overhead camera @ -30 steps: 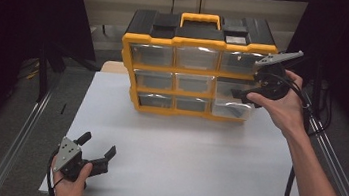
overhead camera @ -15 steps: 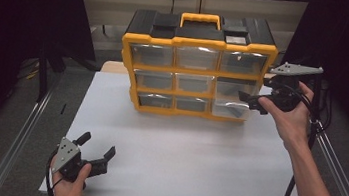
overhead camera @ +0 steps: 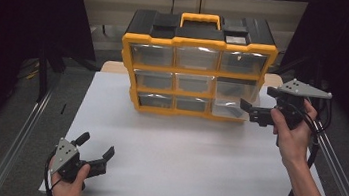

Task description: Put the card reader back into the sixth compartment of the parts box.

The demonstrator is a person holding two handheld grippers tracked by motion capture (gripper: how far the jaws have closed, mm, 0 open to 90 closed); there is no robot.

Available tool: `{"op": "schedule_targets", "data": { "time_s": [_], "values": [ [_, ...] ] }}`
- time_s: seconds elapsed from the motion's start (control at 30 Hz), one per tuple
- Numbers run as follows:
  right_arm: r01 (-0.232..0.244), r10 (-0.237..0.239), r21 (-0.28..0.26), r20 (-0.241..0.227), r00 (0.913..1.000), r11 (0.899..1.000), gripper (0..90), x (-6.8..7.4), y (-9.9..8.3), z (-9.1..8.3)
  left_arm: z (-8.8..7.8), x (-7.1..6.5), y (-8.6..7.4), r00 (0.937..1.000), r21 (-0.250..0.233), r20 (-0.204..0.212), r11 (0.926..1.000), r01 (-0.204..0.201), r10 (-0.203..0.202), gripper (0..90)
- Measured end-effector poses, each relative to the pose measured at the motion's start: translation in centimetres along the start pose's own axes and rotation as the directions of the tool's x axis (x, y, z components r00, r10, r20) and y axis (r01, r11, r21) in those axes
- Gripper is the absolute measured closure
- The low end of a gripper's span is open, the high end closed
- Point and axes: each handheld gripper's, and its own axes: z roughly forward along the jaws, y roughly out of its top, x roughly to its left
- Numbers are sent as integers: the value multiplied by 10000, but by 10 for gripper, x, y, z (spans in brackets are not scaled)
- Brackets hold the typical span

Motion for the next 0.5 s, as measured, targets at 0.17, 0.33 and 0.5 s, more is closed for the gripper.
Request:
{"op": "schedule_targets", "data": {
  "time_s": [0.17,0.33,0.5],
  "values": [
    [-44,49,-335,171,9998,9994,18,6,-10,-4,-1,0,0,10000,-54,9,10000,25,-25,26],
    [7,23,-445,685,9976,9990,14,10,-23,-6,-1,1,1,10000,-101,-15,9999,69,-69,26],
    [-45,123,-788,997,9949,9969,15,10,-42,-8,-3,1,1,9999,-218,-65,9996,154,-155,26]
  ]
}}
